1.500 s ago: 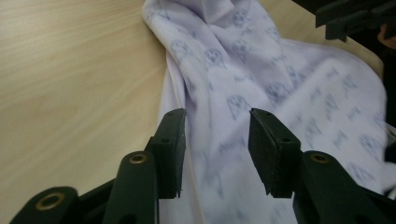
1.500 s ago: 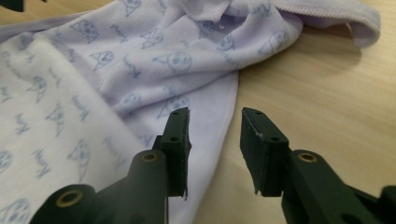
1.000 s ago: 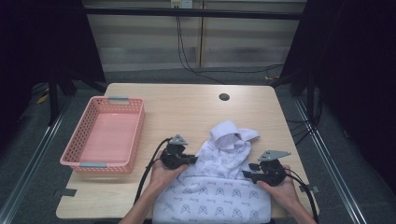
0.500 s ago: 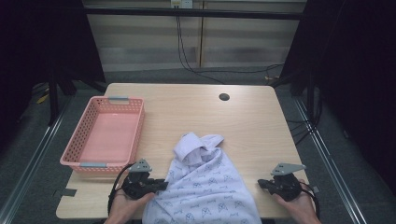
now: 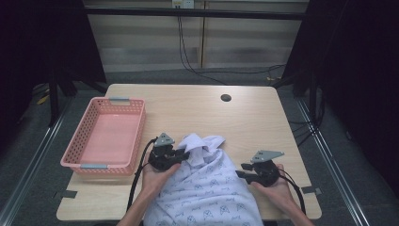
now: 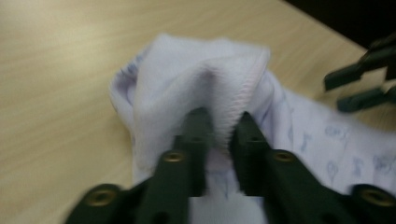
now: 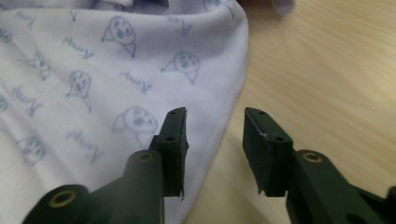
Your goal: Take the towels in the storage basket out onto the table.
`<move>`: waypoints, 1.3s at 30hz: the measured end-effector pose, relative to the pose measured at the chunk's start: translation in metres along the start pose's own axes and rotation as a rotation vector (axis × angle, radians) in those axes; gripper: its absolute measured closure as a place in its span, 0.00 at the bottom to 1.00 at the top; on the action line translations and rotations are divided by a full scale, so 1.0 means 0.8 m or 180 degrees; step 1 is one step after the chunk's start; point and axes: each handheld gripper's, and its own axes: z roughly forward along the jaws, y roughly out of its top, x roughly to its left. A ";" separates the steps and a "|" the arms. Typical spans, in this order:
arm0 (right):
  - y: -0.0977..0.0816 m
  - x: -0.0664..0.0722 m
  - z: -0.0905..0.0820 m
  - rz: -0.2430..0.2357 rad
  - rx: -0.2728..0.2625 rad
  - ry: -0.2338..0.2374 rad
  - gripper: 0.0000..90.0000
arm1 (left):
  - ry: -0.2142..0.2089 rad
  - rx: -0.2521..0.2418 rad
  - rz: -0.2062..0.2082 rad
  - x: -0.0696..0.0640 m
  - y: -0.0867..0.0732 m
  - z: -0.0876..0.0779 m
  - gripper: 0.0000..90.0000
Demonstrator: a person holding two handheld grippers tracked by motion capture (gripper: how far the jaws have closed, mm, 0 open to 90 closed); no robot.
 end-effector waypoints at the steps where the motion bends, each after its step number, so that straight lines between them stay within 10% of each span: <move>1: 0.004 0.000 0.007 -0.0018 0.0011 -0.0001 0.64 | -0.0017 -0.0044 0.0028 0.001 0.005 -0.003 0.97; 8: 0.029 -0.001 0.046 -0.0014 -0.0004 -0.0118 0.65 | 0.0021 -0.0225 0.0269 0.006 0.065 -0.044 0.98; 13: 0.029 -0.001 0.047 0.0026 0.0032 -0.0028 0.95 | 0.0090 -0.0323 0.0159 0.019 0.073 -0.058 0.98; 23: -0.026 0.000 -0.022 -0.0004 0.0236 -0.0010 0.97 | -0.0215 -0.0257 -0.0024 0.011 0.047 -0.047 0.97; 28: -0.026 0.000 -0.041 0.0067 -0.0030 -0.0031 0.71 | -0.0349 -0.0025 0.0048 -0.011 0.022 -0.018 0.96; 39: 0.057 0.059 0.031 -0.0220 -0.0402 0.0608 0.78 | -0.0371 0.0133 -0.0241 0.002 -0.001 0.015 0.94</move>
